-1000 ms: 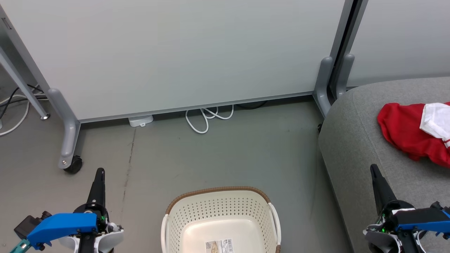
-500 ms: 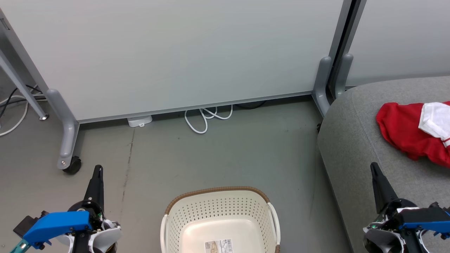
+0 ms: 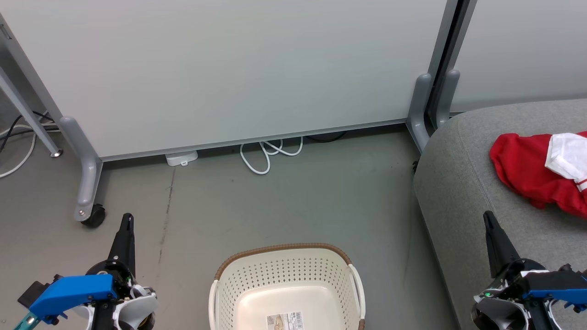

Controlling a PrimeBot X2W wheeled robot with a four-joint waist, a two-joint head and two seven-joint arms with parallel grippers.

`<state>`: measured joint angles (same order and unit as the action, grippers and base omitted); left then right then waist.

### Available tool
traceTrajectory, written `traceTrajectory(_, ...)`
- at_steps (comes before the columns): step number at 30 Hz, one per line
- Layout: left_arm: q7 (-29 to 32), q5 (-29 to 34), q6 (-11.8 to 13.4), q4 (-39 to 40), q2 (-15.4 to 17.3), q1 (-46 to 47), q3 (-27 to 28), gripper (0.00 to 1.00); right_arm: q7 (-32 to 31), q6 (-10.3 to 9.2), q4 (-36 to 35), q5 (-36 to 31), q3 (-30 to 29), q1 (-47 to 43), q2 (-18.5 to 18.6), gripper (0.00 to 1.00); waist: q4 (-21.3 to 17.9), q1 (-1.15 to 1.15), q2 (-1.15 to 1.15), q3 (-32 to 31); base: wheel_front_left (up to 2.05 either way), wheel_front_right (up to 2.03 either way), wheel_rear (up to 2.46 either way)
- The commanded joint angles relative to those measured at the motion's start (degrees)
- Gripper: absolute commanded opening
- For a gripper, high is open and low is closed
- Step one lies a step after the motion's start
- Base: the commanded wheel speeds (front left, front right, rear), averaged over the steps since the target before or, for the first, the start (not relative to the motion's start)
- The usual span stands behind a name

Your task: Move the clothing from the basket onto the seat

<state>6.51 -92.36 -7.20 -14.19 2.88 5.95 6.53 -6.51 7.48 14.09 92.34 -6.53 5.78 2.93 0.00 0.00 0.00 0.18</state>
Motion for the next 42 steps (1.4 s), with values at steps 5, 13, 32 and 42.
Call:
traceTrajectory(5,0.3,-0.1,-0.5,0.2,0.0,0.6,0.1,0.00,-0.3,0.02,-0.1,0.1,-0.1,0.8,-0.1,0.00,0.0,0.00,0.00,0.0,0.00,0.00,0.00)
traceTrajectory(13,0.2,-0.1,-0.5,0.2,0.0,0.6,0.1,0.00,-0.3,0.02,-0.1,0.1,-0.1,0.8,-0.1,0.00,0.0,0.00,0.00,0.0,0.00,0.00,0.00)
traceTrajectory(32,0.2,-0.1,-0.5,0.3,0.0,0.6,0.1,0.00,-0.3,0.02,-0.1,0.1,-0.1,0.8,-0.1,0.00,0.0,0.00,0.00,0.0,0.00,0.00,0.00)
traceTrajectory(42,0.2,-0.1,-0.5,0.3,0.0,0.6,0.1,0.00,-0.3,0.02,-0.1,0.1,-0.1,0.8,-0.1,0.00,0.0,0.00,0.00,0.0,0.00,0.00,0.00)
